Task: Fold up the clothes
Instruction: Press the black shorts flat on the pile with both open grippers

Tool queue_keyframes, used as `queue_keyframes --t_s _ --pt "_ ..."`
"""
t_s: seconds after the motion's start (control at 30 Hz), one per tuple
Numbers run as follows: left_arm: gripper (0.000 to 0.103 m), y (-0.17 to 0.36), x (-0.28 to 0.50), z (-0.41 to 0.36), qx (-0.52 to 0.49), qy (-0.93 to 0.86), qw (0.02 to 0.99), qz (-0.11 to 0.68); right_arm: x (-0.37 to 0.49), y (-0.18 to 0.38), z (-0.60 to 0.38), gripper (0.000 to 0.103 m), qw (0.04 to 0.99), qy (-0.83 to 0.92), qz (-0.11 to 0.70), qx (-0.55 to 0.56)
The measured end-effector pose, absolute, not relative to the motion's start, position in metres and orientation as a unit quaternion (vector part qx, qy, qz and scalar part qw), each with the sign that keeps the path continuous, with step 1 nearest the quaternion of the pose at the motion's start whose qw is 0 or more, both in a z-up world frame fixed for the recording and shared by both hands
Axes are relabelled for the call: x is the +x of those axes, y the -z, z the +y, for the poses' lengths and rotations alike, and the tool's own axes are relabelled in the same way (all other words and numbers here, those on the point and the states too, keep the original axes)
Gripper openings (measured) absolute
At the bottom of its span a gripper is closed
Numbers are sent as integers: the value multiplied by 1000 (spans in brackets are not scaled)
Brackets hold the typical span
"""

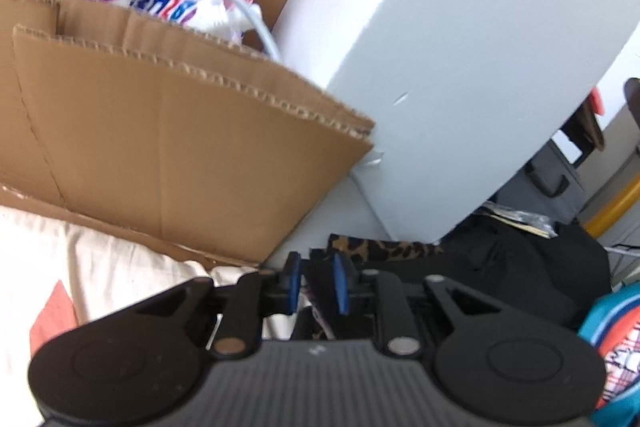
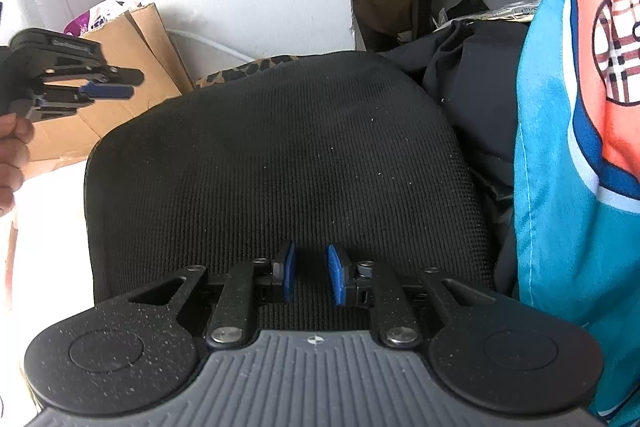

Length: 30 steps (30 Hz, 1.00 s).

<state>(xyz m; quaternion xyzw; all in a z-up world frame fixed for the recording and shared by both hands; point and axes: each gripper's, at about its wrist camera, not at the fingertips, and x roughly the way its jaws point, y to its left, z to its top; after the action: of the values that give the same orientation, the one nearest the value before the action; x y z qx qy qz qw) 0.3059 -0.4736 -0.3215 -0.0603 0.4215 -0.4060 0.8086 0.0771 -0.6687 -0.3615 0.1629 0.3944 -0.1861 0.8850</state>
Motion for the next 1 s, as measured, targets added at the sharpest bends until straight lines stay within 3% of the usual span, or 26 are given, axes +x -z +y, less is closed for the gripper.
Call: queue_keyframes --t_s 0.17,0.33,0.47,0.6,0.7,0.77,0.87,1.0 --pt "32 301 286 -468 -33 453 796 401 76 358 -664 26 881 190 402 164" --pt "32 295 252 -477 16 499 778 383 74 354 -660 27 882 187 402 162" --pt "32 298 224 -493 55 534 761 363 69 349 -664 38 889 185 380 174" --pt "32 315 211 -503 96 543 751 364 69 346 -670 39 899 178 358 180" --pt "25 335 211 -504 122 527 756 369 72 351 -676 39 902 177 350 181" --pt "14 338 211 -504 132 522 758 368 74 357 -680 39 902 183 350 177" --pt "5 339 212 -505 145 515 761 366 74 369 -688 39 897 195 356 173" --pt "3 342 212 -506 163 506 765 363 64 378 -692 39 893 205 363 170"
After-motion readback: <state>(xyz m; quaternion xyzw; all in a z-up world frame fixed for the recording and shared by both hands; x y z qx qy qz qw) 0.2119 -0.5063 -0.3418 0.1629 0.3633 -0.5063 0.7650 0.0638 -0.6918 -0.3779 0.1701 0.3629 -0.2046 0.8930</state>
